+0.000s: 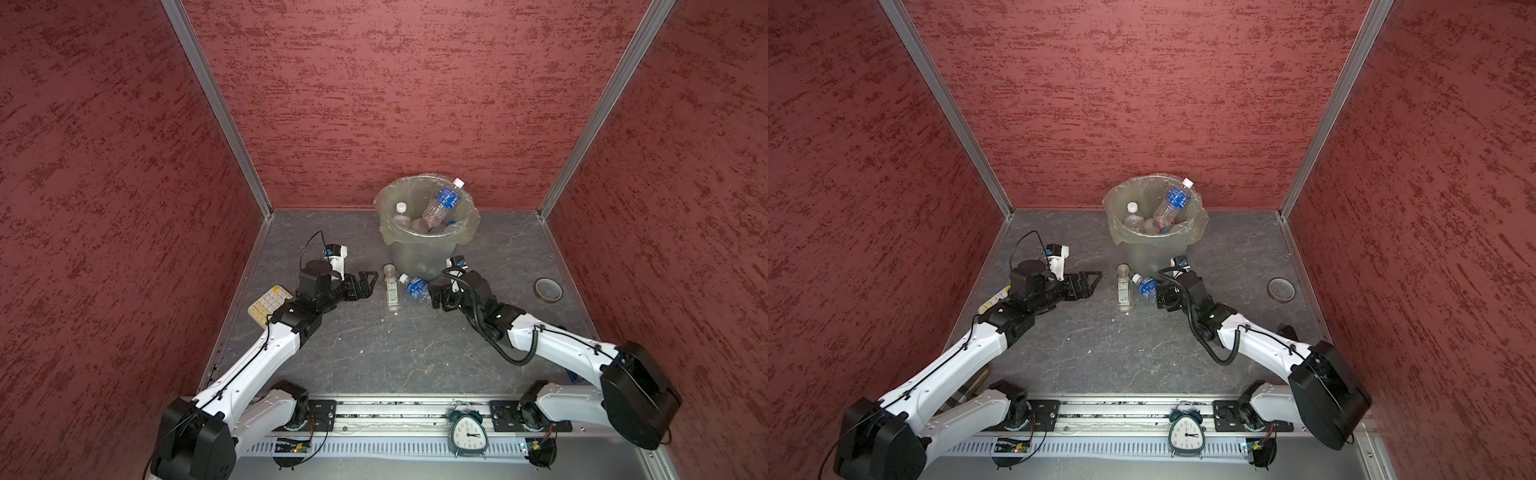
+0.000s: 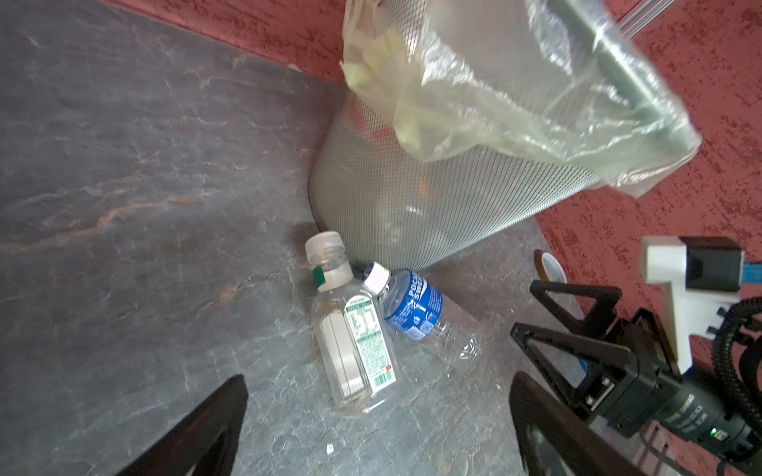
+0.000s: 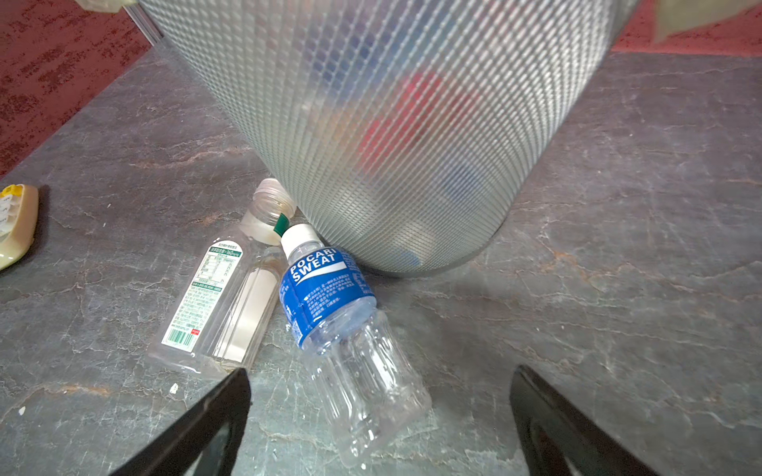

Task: Throw the plastic bottles in the bin
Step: 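Withdraw the left gripper while the right gripper lowers to the Pocari Sweat bottle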

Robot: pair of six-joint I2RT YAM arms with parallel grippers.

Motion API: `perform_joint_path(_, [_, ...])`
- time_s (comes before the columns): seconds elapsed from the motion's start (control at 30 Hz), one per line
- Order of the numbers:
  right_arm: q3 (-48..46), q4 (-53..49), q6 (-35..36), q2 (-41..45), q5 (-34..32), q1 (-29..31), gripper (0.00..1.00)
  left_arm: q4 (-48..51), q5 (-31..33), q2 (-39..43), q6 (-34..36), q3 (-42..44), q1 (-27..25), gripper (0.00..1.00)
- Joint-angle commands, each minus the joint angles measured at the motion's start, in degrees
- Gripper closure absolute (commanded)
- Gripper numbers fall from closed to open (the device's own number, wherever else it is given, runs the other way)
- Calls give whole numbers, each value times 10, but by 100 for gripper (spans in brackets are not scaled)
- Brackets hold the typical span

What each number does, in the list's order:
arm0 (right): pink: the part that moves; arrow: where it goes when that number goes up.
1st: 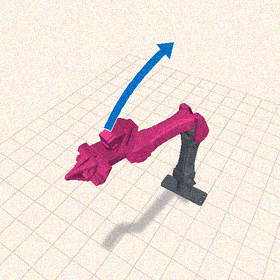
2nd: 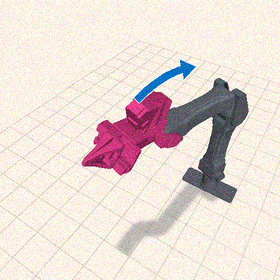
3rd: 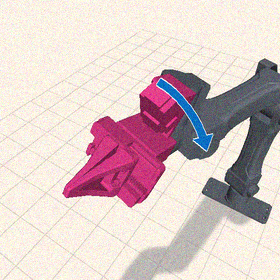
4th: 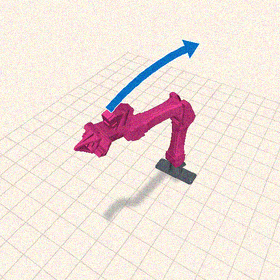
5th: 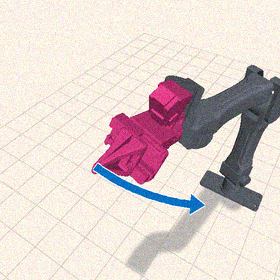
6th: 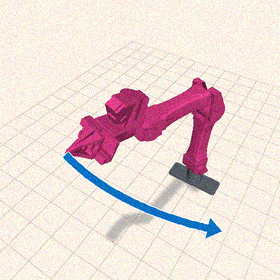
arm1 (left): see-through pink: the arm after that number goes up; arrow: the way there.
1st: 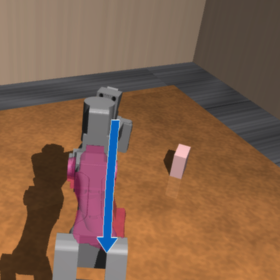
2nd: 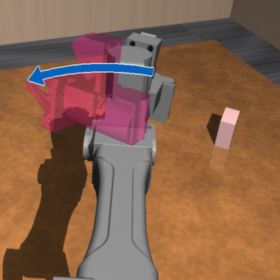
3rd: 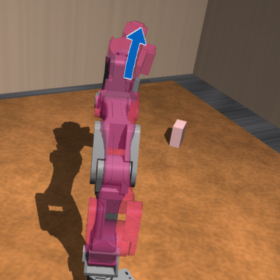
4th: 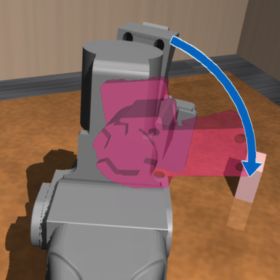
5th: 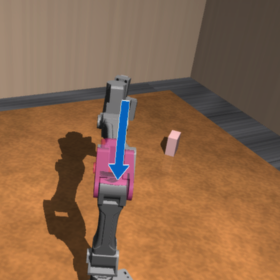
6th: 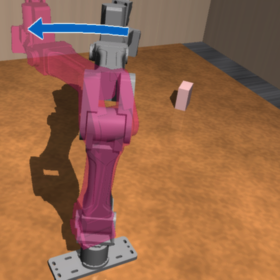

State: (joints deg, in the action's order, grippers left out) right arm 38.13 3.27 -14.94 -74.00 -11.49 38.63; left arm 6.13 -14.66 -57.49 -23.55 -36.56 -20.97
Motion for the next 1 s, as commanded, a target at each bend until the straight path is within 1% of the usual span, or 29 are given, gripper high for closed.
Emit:
perform_joint_path(0.0, [19,15,16,-14,10,9,1,-32,-44,20,13,33,5,1])
perform_joint_path(0.1, [23,16,21,-26,3,15,1,-75,-57,34,26,81,5,1])
perform_joint_path(0.27, [36,9,27,-46,-7,20,1,-109,-58,27,34,123,5,1])
perform_joint_path(0.4, [62,-21,32,-76,-27,20,1,-135,-60,13,33,146,5,1])
perform_joint_path(0.57, [73,-24,40,-90,-21,20,1,-156,-67,-5,31,153,5,0])
perform_joint_path(0.7, [85,-27,45,-115,-17,19,1,-159,-61,-15,29,152,6,1])
perform_joint_path(0.97, [96,-25,55,-137,-1,19,1,-162,-61,-21,28,152,6,1])
